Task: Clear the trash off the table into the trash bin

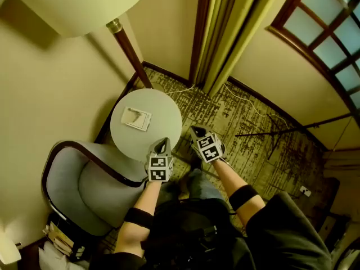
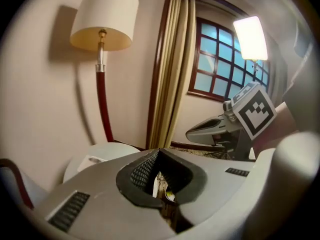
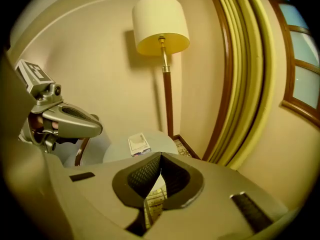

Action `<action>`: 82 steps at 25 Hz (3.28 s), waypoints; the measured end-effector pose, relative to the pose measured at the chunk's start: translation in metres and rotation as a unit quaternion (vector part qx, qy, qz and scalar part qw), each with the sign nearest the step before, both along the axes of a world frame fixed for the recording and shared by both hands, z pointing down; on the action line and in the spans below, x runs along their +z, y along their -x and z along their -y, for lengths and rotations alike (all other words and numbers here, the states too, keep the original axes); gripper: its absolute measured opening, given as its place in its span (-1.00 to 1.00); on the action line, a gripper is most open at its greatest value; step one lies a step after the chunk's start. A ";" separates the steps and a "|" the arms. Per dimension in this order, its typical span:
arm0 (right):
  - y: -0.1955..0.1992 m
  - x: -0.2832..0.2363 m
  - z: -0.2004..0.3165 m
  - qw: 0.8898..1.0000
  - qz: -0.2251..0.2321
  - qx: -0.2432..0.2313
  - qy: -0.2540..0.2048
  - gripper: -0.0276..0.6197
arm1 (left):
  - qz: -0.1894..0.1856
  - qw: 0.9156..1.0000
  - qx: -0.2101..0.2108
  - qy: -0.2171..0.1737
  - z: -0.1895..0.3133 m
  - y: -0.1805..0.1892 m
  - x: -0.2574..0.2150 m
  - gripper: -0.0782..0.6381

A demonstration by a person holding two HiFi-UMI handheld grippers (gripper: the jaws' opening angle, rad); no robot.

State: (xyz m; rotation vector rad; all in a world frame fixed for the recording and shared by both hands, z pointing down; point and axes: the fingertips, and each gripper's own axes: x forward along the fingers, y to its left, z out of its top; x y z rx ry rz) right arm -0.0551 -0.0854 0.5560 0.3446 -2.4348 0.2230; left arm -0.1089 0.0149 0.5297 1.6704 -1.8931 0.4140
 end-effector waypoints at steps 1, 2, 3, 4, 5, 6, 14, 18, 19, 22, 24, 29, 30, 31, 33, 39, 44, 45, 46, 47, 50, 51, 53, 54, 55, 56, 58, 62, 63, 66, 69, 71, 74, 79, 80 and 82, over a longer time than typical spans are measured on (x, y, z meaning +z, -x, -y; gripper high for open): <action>0.010 -0.003 -0.012 1.000 0.003 -0.014 0.000 -0.91 | 0.005 1.000 -0.015 0.001 -0.013 0.012 0.000 -0.78; 0.021 -0.007 -0.022 1.000 0.005 -0.029 0.000 -0.91 | 0.013 0.999 -0.032 0.002 -0.026 0.025 0.001 -0.78; 0.033 -0.010 -0.032 0.999 0.008 -0.046 0.000 -0.91 | 0.021 0.999 -0.050 0.003 -0.037 0.038 0.001 -0.78; 0.045 -0.014 -0.042 0.998 0.011 -0.063 -0.001 -0.91 | 0.026 0.997 -0.067 0.004 -0.048 0.051 -0.002 -0.78; 0.057 -0.018 -0.052 0.997 0.013 -0.080 -0.001 -0.91 | 0.028 0.996 -0.083 0.003 -0.059 0.061 -0.006 -0.78; 0.068 -0.022 -0.062 0.995 0.015 -0.096 -0.001 -0.91 | 0.028 0.995 -0.097 0.001 -0.069 0.070 -0.013 -0.78; 0.131 -0.042 -0.138 0.980 0.029 -0.197 0.000 -0.91 | 0.013 0.981 -0.193 -0.008 -0.143 0.121 -0.037 -0.78; 0.140 -0.040 -0.156 0.974 0.022 -0.225 -0.001 -0.91 | 0.004 0.973 -0.229 -0.017 -0.168 0.138 -0.030 -0.78; 0.141 -0.040 -0.159 0.973 0.021 -0.230 -0.002 -0.91 | 0.002 0.972 -0.232 -0.019 -0.171 0.139 -0.030 -0.78; 0.142 -0.037 -0.161 0.971 0.014 -0.238 -0.001 -0.91 | -0.008 0.972 -0.235 -0.022 -0.172 0.139 -0.034 -0.78; 0.143 -0.034 -0.159 0.971 0.010 -0.238 0.000 -0.91 | 0.002 0.972 -0.235 -0.018 -0.175 0.142 -0.027 -0.78; 0.143 -0.028 -0.154 0.973 0.001 -0.231 0.005 -0.91 | 0.018 0.977 -0.214 -0.005 -0.170 0.144 -0.020 -0.78; 0.143 -0.027 -0.154 0.973 0.001 -0.230 0.006 -0.91 | 0.017 0.978 -0.210 -0.004 -0.167 0.144 -0.021 -0.78; 0.142 -0.027 -0.154 0.973 0.000 -0.231 0.007 -0.91 | 0.015 0.978 -0.206 -0.004 -0.164 0.144 -0.021 -0.78; 0.140 -0.027 -0.154 0.973 -0.003 -0.232 0.007 -0.91 | 0.016 0.980 -0.196 0.001 -0.159 0.146 -0.019 -0.78; 0.132 -0.015 -0.141 0.976 -0.012 -0.215 0.023 -0.91 | 0.024 0.994 -0.102 0.035 -0.124 0.148 0.000 -0.47; 0.135 0.010 -0.131 0.980 -0.020 -0.194 0.034 -0.91 | 0.023 0.997 -0.029 0.072 -0.098 0.166 0.039 -0.30; 0.137 0.017 -0.128 0.981 -0.022 -0.188 0.036 -0.91 | 0.025 0.996 -0.020 0.080 -0.094 0.172 0.051 -0.25; 0.140 0.025 -0.126 0.982 -0.024 -0.182 0.038 -0.91 | 0.026 0.996 -0.010 0.090 -0.090 0.178 0.064 -0.21; 0.142 0.032 -0.125 0.983 -0.026 -0.175 0.042 -0.91 | 0.026 0.994 0.001 0.101 -0.088 0.183 0.075 -0.16; 0.152 0.052 -0.119 0.985 -0.026 -0.159 0.053 -0.91 | 0.037 0.989 0.043 0.140 -0.080 0.193 0.114 -0.04; 0.156 0.058 -0.117 0.986 -0.026 -0.157 0.055 -0.91 | 0.042 0.986 0.061 0.153 -0.077 0.195 0.127 0.00; 0.163 0.070 -0.117 0.986 -0.026 -0.155 0.058 -0.91 | 0.049 0.979 0.095 0.175 -0.073 0.199 0.152 0.11; 0.166 0.077 -0.119 0.986 -0.027 -0.154 0.060 -0.91 | 0.052 0.975 0.110 0.184 -0.072 0.201 0.164 0.14; 0.168 0.083 -0.120 0.986 -0.028 -0.153 0.061 -0.91 | 0.057 0.972 0.123 0.191 -0.071 0.204 0.175 0.20; 0.170 0.089 -0.121 0.986 -0.028 -0.152 0.062 -0.91 | 0.064 0.969 0.136 0.197 -0.069 0.207 0.185 0.22; 0.175 0.101 -0.123 0.986 -0.029 -0.150 0.065 -0.91 | 0.083 0.961 0.161 0.207 -0.064 0.216 0.205 0.27; 0.176 0.124 -0.128 0.987 -0.031 -0.139 0.076 -0.91 | 0.120 0.945 0.206 0.225 -0.058 0.231 0.237 0.27; 0.175 0.129 -0.128 0.987 -0.032 -0.136 0.078 -0.91 | 0.124 0.941 0.215 0.229 -0.056 0.234 0.244 0.27; 0.173 0.143 -0.129 0.988 -0.033 -0.127 0.085 -0.91 | 0.137 0.930 0.244 0.239 -0.050 0.242 0.263 0.27; 0.171 0.156 -0.130 0.988 -0.034 -0.119 0.093 -0.91 | 0.154 0.916 0.273 0.251 -0.048 0.249 0.283 0.27; 0.170 0.163 -0.129 0.988 -0.035 -0.114 0.097 -0.91 | 0.166 0.905 0.294 0.260 -0.047 0.253 0.293 0.27; 0.168 0.171 -0.130 0.988 -0.034 -0.109 0.101 -0.91 | 0.186 0.886 0.325 0.273 -0.048 0.256 0.305 0.27; 0.167 0.180 -0.125 0.989 -0.033 -0.099 0.102 -0.91 | 0.208 0.868 0.357 0.276 -0.039 0.260 0.315 0.27; 0.166 0.181 -0.124 0.989 -0.034 -0.097 0.103 -0.91 | 0.205 0.865 0.363 0.281 -0.040 0.260 0.319 0.27; 0.164 0.183 -0.122 0.989 -0.036 -0.095 0.105 -0.91 | 0.202 0.857 0.375 0.292 -0.042 0.260 0.328 0.27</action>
